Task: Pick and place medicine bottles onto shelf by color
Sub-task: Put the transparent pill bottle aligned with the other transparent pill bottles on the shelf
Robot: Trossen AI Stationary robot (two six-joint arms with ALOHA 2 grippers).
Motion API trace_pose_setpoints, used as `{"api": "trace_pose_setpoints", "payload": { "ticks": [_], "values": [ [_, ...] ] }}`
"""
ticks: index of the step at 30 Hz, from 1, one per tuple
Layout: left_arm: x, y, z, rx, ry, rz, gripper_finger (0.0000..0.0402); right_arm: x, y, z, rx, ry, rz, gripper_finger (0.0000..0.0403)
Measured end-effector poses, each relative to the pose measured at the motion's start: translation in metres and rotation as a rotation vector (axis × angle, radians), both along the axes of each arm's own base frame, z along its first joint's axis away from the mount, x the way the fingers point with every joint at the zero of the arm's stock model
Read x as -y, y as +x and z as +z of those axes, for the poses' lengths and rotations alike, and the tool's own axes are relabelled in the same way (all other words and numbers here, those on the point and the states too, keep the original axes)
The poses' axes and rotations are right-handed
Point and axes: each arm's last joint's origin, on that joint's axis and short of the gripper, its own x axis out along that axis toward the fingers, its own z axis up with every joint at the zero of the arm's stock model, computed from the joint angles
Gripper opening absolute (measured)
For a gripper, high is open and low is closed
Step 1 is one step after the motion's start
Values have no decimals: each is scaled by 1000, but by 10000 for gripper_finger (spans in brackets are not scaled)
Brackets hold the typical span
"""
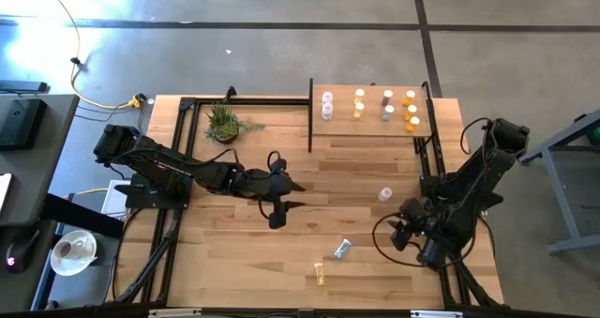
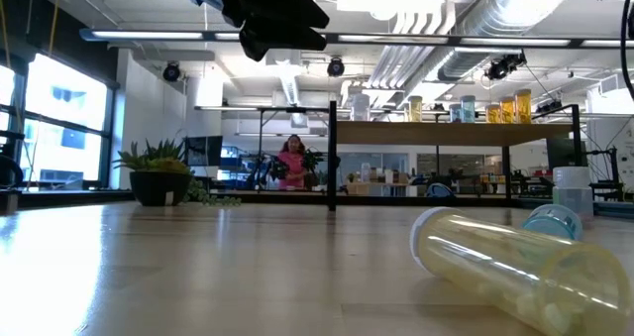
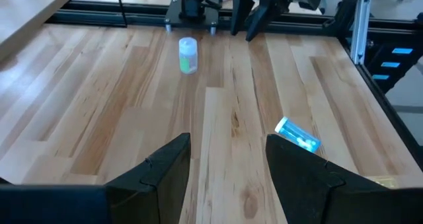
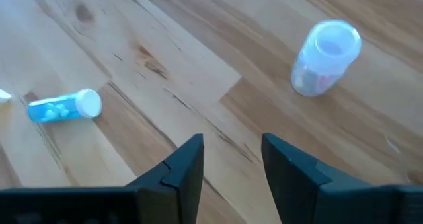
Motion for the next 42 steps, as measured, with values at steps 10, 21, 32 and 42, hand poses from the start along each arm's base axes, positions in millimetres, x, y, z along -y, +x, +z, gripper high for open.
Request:
{"api": "trace_pose_setpoints", "payload": {
  "ticks": [10, 21, 32, 42],
  "values": [
    [0, 0, 0, 0, 0, 0, 186, 5, -3, 0, -38, -49, -12, 208],
    [0, 0, 0, -1, 7, -3, 186, 2, -1, -16, -89, -137, -42, 213],
    [0, 0, 0, -2, 10, -5, 186, -2, 8, -52, -98, -264, -198, 213],
    [0, 0, 0, -4, 27, -11, 186, 0, 23, -77, -48, -312, -304, 213]
  ]
}}
